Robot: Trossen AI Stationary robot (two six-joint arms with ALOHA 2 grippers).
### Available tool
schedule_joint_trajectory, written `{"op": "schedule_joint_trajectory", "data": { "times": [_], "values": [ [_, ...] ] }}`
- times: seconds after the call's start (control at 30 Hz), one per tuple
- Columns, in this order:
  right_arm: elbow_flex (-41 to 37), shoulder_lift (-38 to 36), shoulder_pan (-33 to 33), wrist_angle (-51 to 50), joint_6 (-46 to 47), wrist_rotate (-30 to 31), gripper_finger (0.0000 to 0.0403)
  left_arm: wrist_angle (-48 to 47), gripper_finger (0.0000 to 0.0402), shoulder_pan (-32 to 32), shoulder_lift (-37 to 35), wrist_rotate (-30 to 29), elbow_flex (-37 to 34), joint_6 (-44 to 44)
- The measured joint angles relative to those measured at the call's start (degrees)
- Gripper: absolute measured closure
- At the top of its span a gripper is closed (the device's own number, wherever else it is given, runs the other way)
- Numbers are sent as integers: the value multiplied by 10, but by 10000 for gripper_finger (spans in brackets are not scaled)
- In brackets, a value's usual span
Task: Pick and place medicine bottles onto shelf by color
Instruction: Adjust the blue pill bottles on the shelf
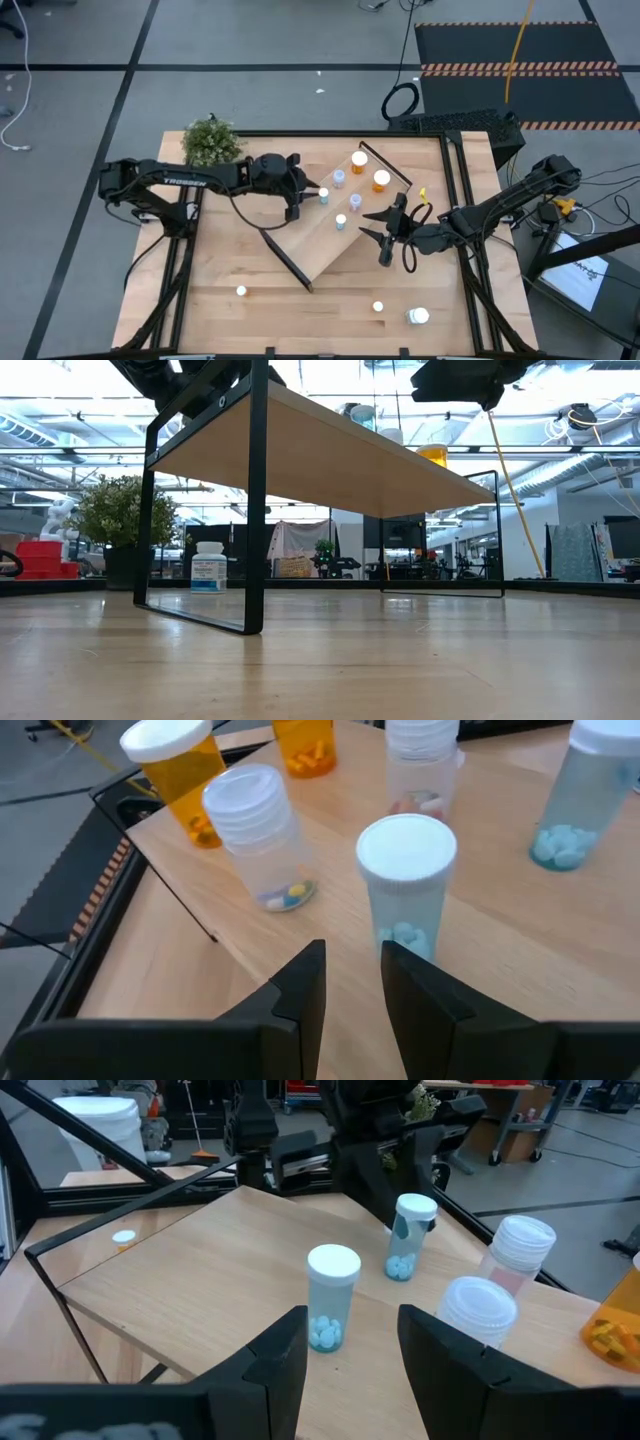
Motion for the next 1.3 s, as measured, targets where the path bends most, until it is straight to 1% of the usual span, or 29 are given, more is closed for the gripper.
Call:
{"op": "schedule_joint_trajectory", "data": {
  "times": [0.13, 0.3, 0.53, 0.6, 0.67, 0.73, 0.8, 0.87, 1.0, 1.17, 1.3],
  "values": [
    [0, 0, 0, 0, 0, 0, 250, 0, 300, -4, 0, 2, 0, 3],
    [0, 0, 0, 0, 0, 0, 250, -2, 300, -10, 0, 20, 0, 4],
    [0, 0, 0, -2, 1, 0, 250, -40, 300, -11, -16, 19, 4, 7],
    [0, 0, 0, -3, 4, 0, 250, -85, 300, -11, -36, 17, 5, 8],
    [0, 0, 0, -8, 16, 0, 250, -97, 300, -11, -51, 16, 18, 7],
    [0, 6, 0, -9, 30, 0, 250, -135, 300, -13, -75, 14, 20, 1],
    [0, 19, -4, -7, 35, -2, 255, -142, 300, -15, -94, 14, 20, -4],
    [-1, 35, -7, 2, 37, -19, 267, -173, 300, -18, -116, 14, 20, -5],
    [-1, 78, -20, 49, 35, -53, 303, -195, 300, -22, -157, 14, 20, -16],
    [-1, 124, -47, 100, 18, -106, 350, -201, 300, -26, -189, 4, 20, -25],
    [-1, 141, -62, 106, 24, -106, 375, -221, 300, -29, -197, 4, 20, -31]
  ]
}}
